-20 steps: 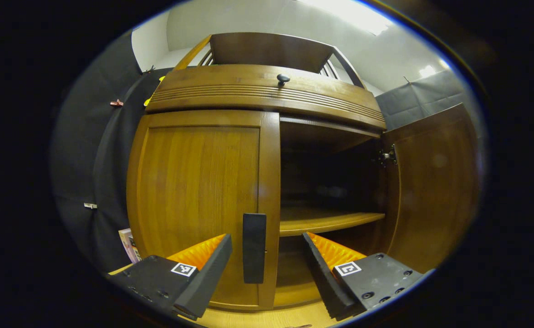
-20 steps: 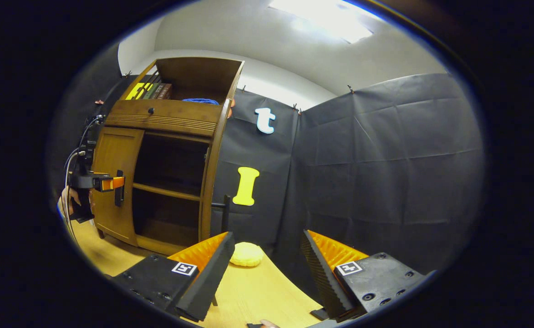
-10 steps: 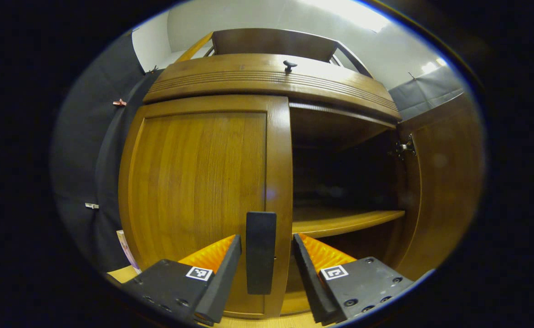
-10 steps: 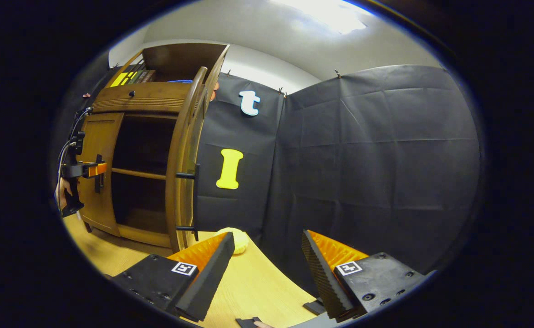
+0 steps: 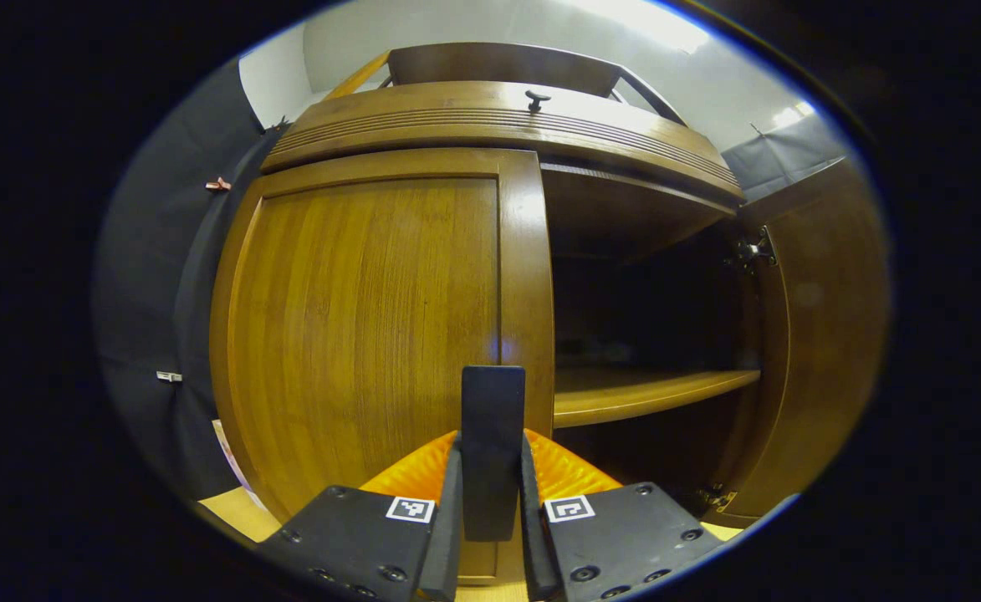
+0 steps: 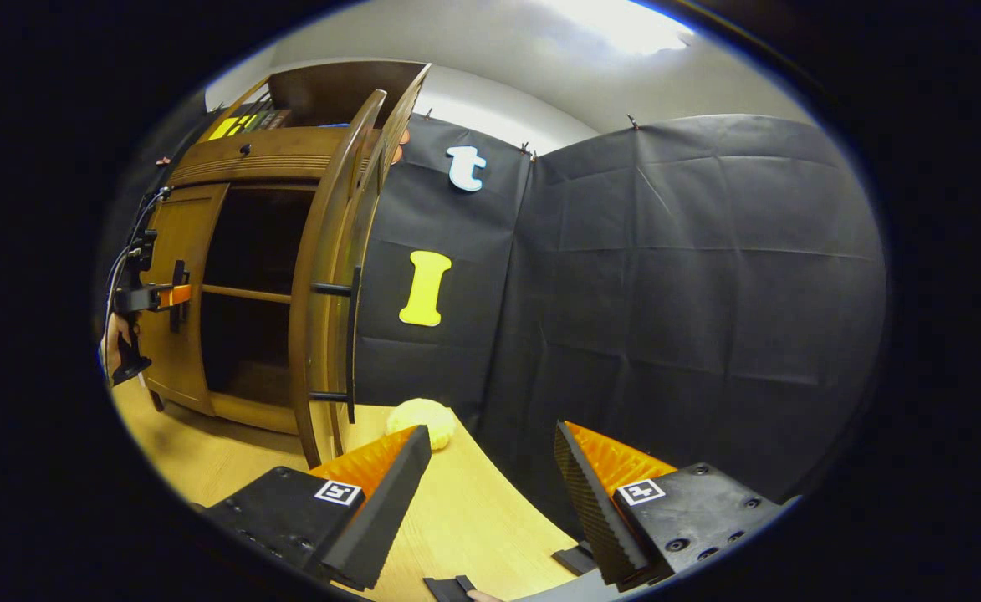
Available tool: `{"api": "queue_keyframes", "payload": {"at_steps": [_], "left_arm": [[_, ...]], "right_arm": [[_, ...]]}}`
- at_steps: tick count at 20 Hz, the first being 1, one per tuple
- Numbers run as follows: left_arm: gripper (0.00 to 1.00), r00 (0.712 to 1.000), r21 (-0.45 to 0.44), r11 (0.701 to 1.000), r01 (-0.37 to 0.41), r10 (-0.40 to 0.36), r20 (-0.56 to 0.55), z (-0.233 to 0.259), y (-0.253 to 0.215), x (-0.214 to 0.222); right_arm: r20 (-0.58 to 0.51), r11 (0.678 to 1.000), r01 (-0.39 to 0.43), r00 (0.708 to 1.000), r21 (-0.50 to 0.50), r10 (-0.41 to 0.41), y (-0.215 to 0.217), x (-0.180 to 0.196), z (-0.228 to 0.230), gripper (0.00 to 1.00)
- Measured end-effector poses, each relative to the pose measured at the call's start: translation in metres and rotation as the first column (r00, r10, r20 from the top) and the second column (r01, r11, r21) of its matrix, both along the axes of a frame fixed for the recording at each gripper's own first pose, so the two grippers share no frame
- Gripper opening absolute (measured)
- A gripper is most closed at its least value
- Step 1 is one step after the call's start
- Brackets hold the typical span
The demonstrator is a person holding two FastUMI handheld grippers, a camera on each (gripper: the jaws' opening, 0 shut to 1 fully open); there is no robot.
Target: Open the right door of the double-door shoe cabinet with the right hand, and open the left door with the left hand.
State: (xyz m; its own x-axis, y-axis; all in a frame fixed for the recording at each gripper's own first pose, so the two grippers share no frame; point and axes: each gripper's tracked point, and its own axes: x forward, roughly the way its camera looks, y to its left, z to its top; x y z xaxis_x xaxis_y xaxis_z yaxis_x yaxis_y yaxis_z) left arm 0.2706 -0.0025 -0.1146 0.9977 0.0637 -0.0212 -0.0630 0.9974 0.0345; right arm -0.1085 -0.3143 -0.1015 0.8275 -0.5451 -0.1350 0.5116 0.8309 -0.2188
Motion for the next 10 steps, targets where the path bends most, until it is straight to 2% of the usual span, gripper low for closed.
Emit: {"api": "queue_keyframes", "payload": {"at_steps": [10], "left_arm": [[0.32, 0.998, -0.046, 0.997, 0.062, -0.064, -0.027, 0.004, 0.003, -0.041]], "right_arm": [[0.044, 0.999, -0.020, 0.999, -0.025, 0.021, 0.022, -0.027, 0.025, 0.95]]}}
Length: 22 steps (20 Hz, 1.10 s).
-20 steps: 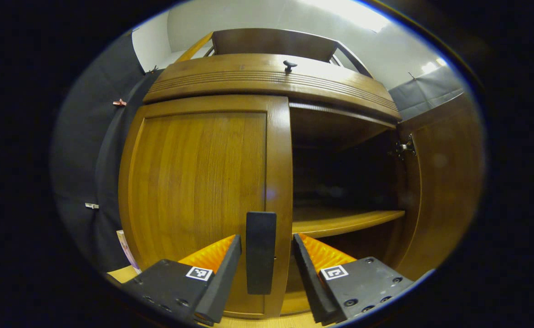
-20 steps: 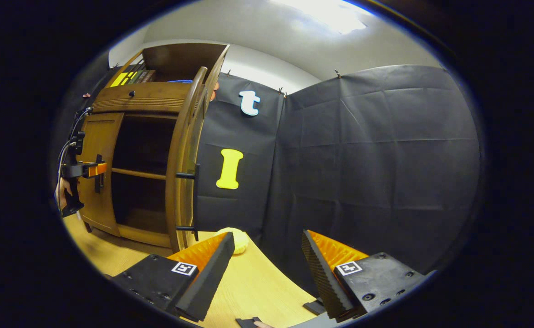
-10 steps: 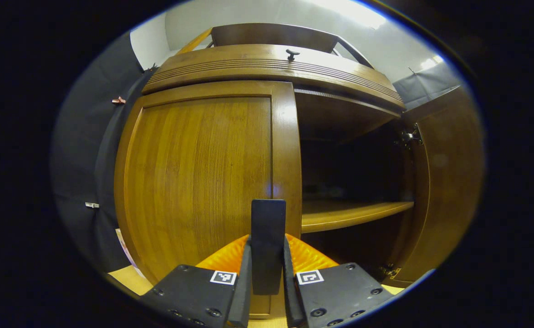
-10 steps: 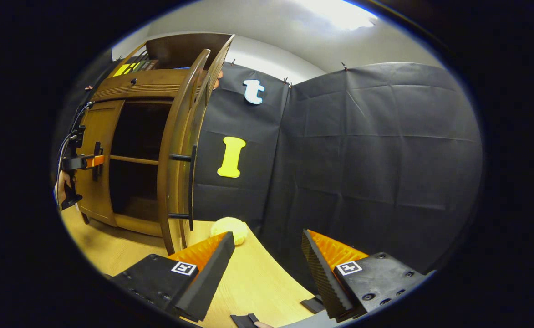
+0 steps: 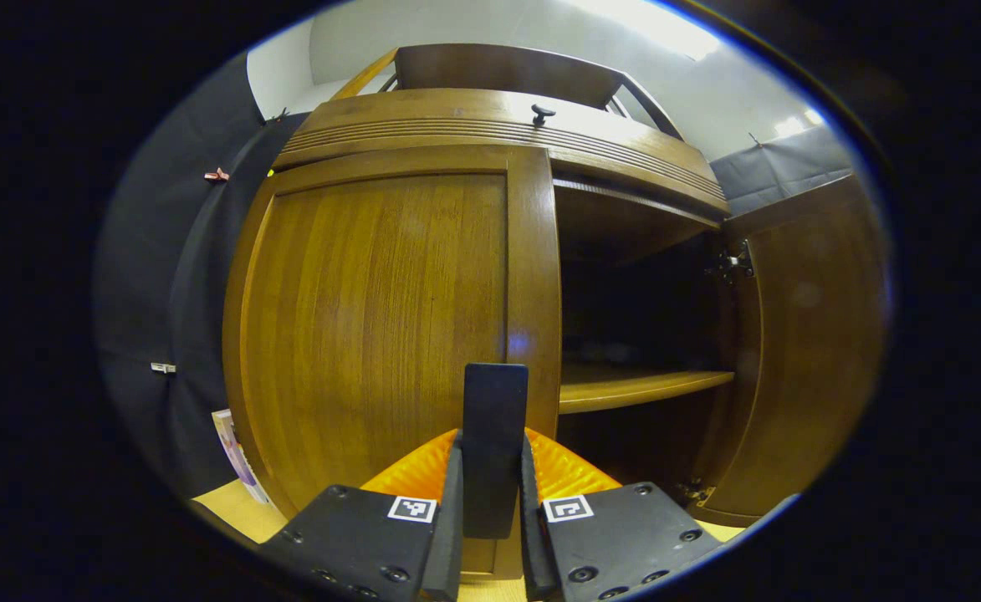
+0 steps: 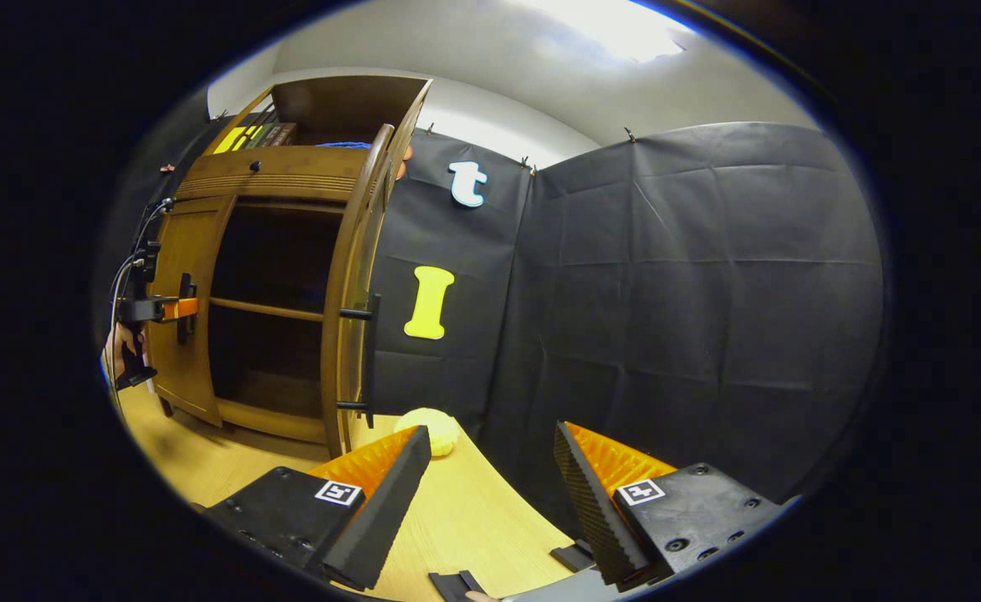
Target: Open the right door of the double-door shoe cabinet with the right hand, and open the left door with the left hand.
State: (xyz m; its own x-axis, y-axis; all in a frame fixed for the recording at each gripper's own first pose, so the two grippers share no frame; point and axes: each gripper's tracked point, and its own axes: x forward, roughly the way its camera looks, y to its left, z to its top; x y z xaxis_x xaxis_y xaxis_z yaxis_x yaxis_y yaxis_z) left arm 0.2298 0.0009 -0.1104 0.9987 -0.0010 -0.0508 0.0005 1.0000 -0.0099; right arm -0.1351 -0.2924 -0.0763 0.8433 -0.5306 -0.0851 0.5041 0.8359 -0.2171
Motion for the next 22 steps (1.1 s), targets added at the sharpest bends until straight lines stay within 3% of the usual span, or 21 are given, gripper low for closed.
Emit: {"api": "queue_keyframes", "payload": {"at_steps": [8, 12, 17, 22], "left_arm": [[0.33, 0.994, -0.068, 0.993, 0.100, -0.103, -0.040, 0.010, 0.020, -0.076], [0.32, 0.991, -0.096, 0.989, 0.114, -0.120, -0.055, 0.016, 0.042, -0.111], [0.31, 0.992, -0.063, 0.992, 0.107, -0.111, -0.061, 0.019, 0.063, -0.139], [0.30, 0.995, -0.012, 0.998, 0.055, -0.056, -0.080, 0.020, 0.083, -0.161]], "right_arm": [[0.012, 0.997, -0.073, 0.997, -0.004, 0.073, 0.042, 0.001, 0.015, 0.95], [0.022, 0.993, -0.121, 0.992, -0.001, 0.121, 0.056, 0.003, 0.020, 0.95], [0.018, 0.988, -0.152, 0.988, 0.029, 0.152, 0.082, 0.010, 0.020, 0.95], [0.022, 0.982, -0.188, 0.982, -0.014, 0.188, 0.093, 0.013, 0.020, 0.95]]}}
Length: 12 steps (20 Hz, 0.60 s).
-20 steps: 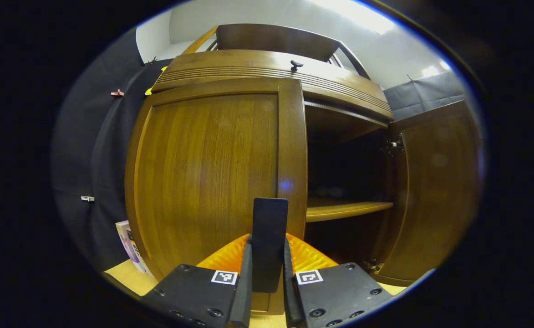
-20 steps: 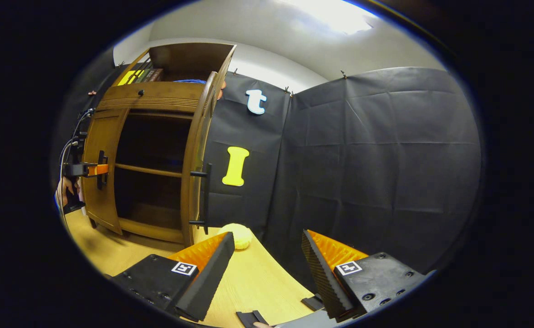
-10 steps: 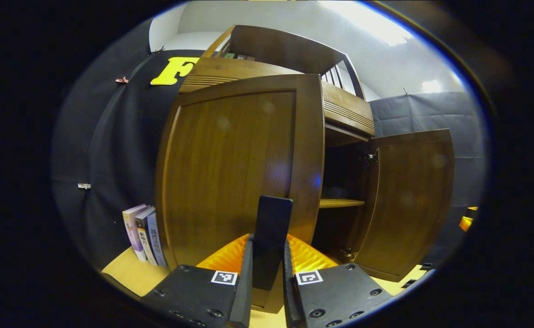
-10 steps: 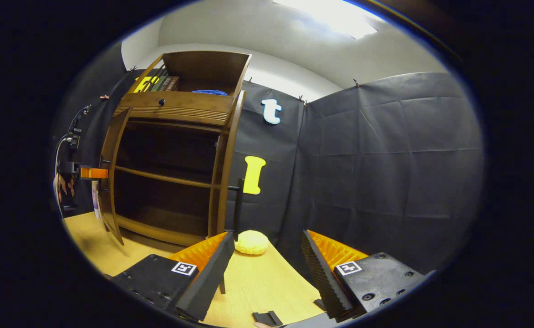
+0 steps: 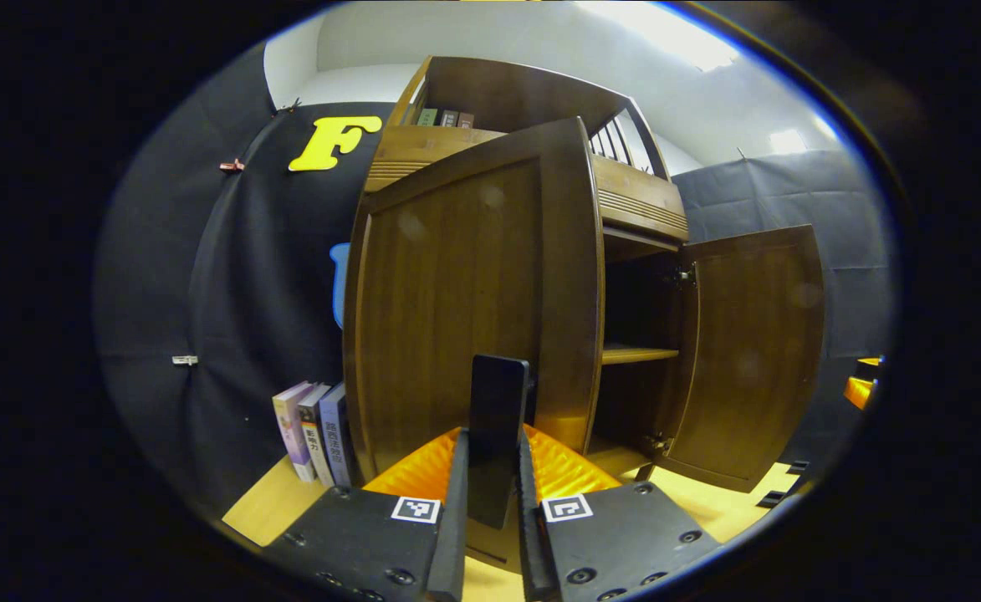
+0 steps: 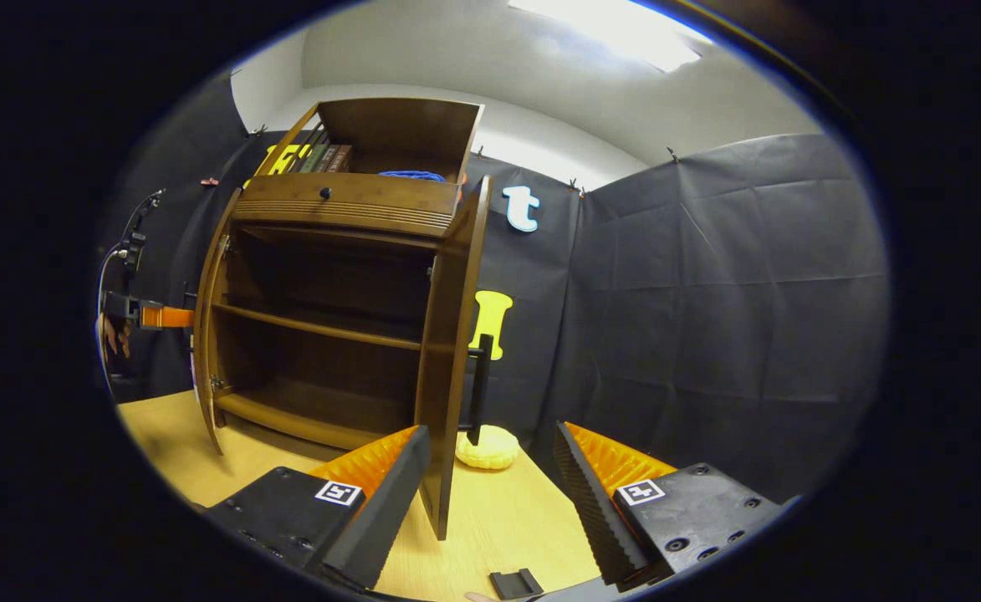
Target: Open the right door of the double-door shoe cabinet with the right hand, and open the left door with the left hand.
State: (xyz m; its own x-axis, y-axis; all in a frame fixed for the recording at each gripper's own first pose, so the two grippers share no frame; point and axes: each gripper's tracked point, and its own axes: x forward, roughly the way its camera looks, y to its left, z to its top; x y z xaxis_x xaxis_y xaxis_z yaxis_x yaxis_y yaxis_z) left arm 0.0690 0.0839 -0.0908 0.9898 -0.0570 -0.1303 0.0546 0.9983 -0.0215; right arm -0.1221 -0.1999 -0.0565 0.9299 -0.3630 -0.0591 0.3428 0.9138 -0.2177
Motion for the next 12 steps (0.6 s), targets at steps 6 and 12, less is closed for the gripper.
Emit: {"api": "queue_keyframes", "payload": {"at_steps": [6, 12], "left_arm": [[0.27, 0.995, 0.007, 0.995, -0.096, 0.096, -0.007, 0.005, 0.046, -0.034], [0.10, 0.965, 0.108, 0.960, -0.260, 0.261, -0.001, 0.005, 0.103, -0.068]], "right_arm": [[0.014, 0.998, -0.051, 0.999, 0.038, 0.050, 0.012, 0.009, -0.007, 0.95], [0.023, 0.989, -0.123, 0.992, 0.084, 0.121, 0.043, 0.030, -0.012, 0.95]]}}
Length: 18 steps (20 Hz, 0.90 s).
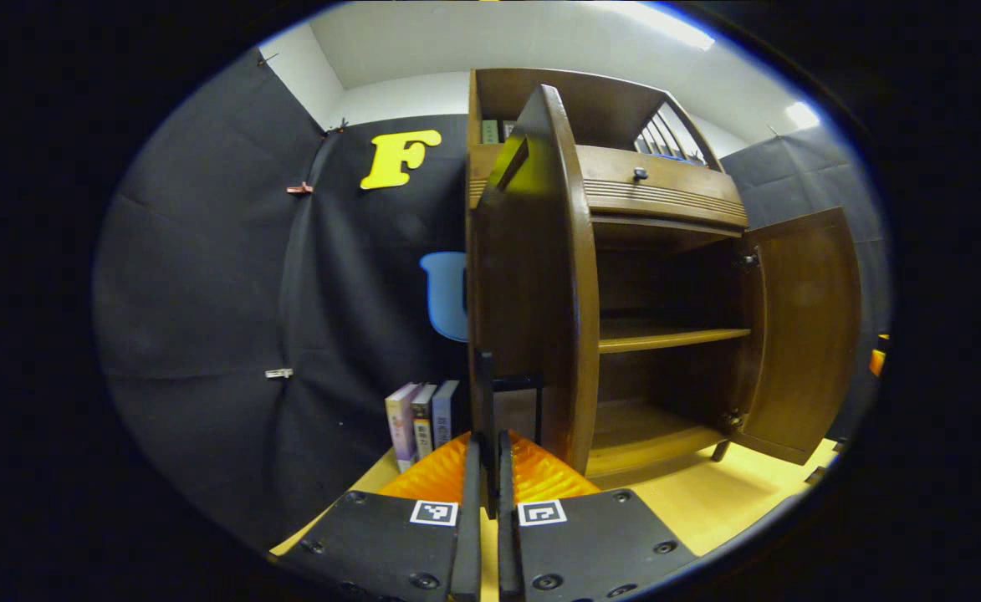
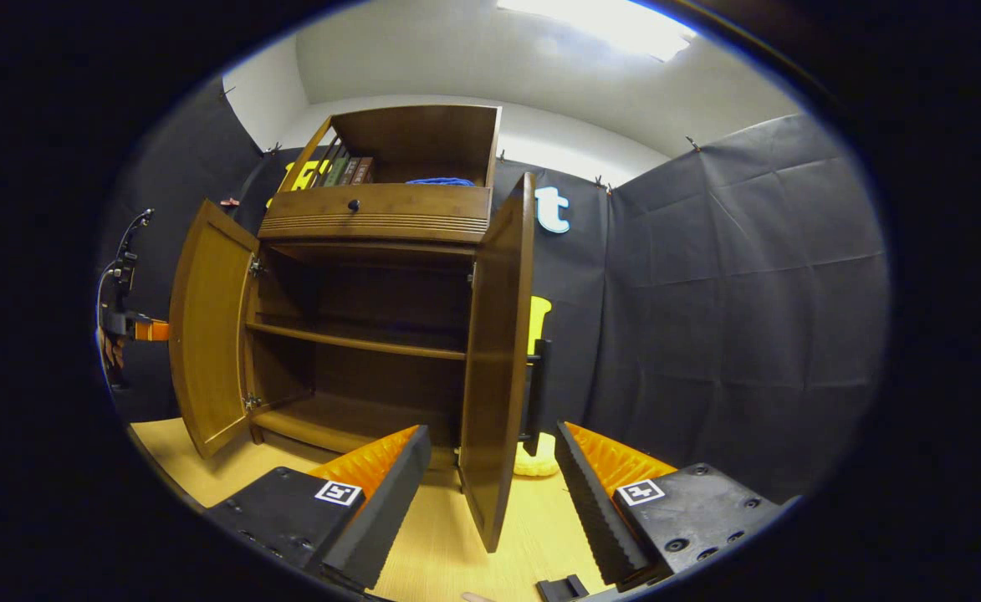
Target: Open the right door of the double-door shoe cabinet with the right hand, and open the left door with the left hand.
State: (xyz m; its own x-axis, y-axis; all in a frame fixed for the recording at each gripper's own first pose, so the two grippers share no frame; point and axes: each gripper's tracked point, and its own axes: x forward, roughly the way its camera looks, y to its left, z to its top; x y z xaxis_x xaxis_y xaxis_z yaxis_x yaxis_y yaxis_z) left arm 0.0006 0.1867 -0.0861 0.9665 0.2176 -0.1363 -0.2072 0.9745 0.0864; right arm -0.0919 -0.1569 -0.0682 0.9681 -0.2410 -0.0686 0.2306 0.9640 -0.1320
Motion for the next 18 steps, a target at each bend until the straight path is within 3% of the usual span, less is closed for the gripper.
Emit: {"api": "queue_keyframes", "payload": {"at_steps": [1, 4, 6, 9, 13, 18], "left_arm": [[0.12, 1.000, -0.005, 1.000, -0.017, 0.017, 0.003, 0.001, 0.008, -0.005], [0.05, 0.998, -0.032, 0.997, -0.068, 0.068, 0.011, 0.003, 0.032, -0.017], [0.05, 0.999, -0.050, 0.998, -0.049, 0.049, 0.006, 0.000, 0.030, -0.020], [0.05, 0.998, -0.008, 0.998, -0.061, 0.061, -0.013, -0.004, 0.029, -0.031], [0.05, 0.999, -0.013, 0.999, -0.041, 0.040, -0.030, 0.003, 0.001, -0.056], [0.03, 0.996, -0.008, 0.998, -0.063, 0.064, 0.058, 0.034, -0.030, -0.073]], "right_arm": [[-0.001, 1.000, -0.013, 1.000, -0.007, 0.013, 0.006, 0.002, 0.000, 0.95], [-0.003, 0.998, -0.045, 0.999, -0.034, 0.045, 0.020, 0.003, 0.003, 0.95], [0.000, 0.997, -0.052, 0.999, -0.053, 0.052, 0.024, 0.002, 0.007, 0.95], [0.007, 0.997, -0.062, 0.998, -0.052, 0.062, 0.030, 0.002, 0.009, 0.95], [0.010, 0.995, -0.092, 0.996, -0.039, 0.092, 0.044, 0.009, 0.009, 0.95], [-0.037, 0.991, -0.132, 0.991, 0.019, 0.132, 0.065, 0.013, -0.002, 0.95]]}}
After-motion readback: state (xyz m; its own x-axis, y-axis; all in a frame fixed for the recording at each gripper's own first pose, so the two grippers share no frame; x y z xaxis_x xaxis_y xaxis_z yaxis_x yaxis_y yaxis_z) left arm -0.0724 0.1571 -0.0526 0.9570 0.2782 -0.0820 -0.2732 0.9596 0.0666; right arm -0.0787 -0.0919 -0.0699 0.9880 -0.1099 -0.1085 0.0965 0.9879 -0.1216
